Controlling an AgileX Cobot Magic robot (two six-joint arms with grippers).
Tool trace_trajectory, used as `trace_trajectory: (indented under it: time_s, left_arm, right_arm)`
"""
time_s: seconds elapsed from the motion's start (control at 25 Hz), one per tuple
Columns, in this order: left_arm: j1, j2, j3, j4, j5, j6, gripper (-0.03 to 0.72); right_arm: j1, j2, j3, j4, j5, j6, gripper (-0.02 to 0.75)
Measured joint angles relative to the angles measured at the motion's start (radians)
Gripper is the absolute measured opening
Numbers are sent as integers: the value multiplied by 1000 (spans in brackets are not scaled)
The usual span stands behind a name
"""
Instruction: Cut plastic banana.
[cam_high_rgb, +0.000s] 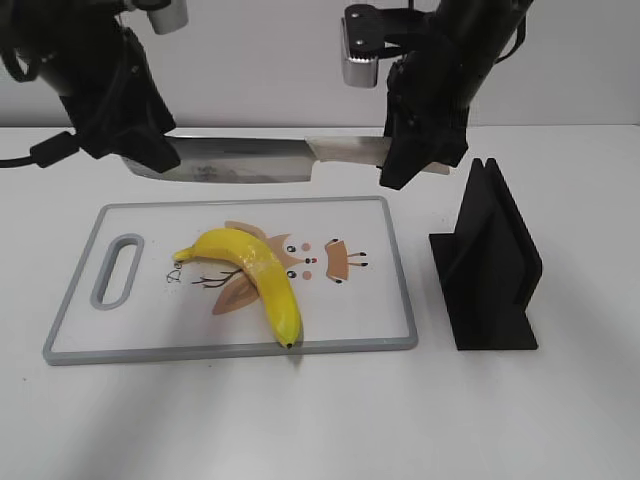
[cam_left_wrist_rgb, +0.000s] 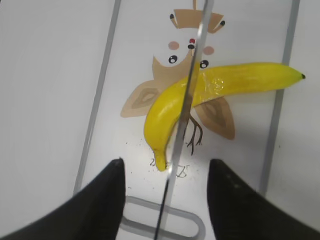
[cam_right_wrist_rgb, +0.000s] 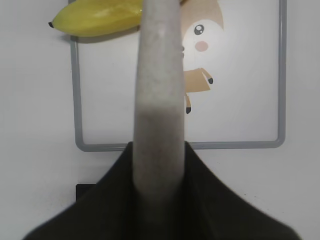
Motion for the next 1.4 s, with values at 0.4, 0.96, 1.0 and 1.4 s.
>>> trace_trajectory:
  time_s: [0.4, 0.96, 1.0, 1.4]
  left_arm:
    - [-1, 38, -2, -24, 29, 10, 3]
    - [-2, 106, -2, -14, -5, -44, -5]
    - [-2, 117, -2, -14, -5, -45, -5]
    - [-11, 247, 139, -72, -195, -41, -1]
  right_arm:
    - [0, 23, 0, 37, -3, -19, 168]
    - [-1, 51, -1, 30, -39, -23, 168]
    - [-1, 61, -1, 30, -40, -23, 168]
    - [-3, 261, -8, 16, -64, -24, 174]
